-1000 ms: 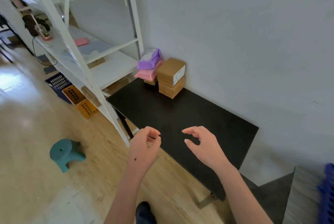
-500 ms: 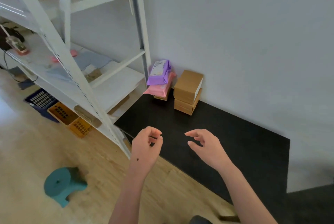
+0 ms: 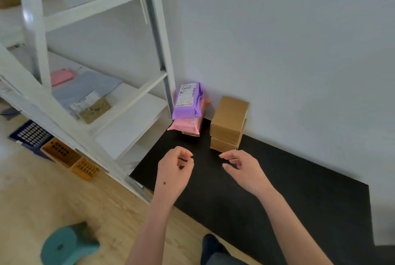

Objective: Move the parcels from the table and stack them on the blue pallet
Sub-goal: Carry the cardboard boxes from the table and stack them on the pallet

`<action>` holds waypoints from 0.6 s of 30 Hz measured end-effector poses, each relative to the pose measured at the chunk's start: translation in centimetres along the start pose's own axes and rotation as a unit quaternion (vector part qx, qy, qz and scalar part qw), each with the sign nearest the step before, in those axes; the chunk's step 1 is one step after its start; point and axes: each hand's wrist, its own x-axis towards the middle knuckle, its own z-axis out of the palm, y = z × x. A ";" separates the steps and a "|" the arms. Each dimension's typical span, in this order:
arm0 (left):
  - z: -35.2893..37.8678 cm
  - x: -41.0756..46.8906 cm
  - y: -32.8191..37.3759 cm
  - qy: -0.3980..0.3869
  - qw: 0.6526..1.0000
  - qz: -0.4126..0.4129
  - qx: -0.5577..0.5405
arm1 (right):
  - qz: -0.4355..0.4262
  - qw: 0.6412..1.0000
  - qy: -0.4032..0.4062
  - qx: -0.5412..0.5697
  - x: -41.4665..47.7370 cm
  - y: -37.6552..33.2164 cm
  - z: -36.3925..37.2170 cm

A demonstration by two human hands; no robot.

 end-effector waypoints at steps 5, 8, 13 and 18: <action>2.0 5.2 0.4 -0.019 0.999 0.024 0.017 | 0.015 1.000 0.025 0.007 3.4 1.0 -1.8; 3.8 7.1 0.4 -0.051 0.998 0.025 0.013 | 0.034 0.997 0.060 0.029 4.9 2.0 -2.9; 6.5 10.1 0.2 -0.123 0.992 0.010 -0.014 | 0.081 0.990 0.110 0.046 6.6 3.7 -3.0; 9.3 13.5 0.8 -0.169 0.983 -0.042 -0.052 | 0.107 0.984 0.132 0.061 8.5 4.1 -2.3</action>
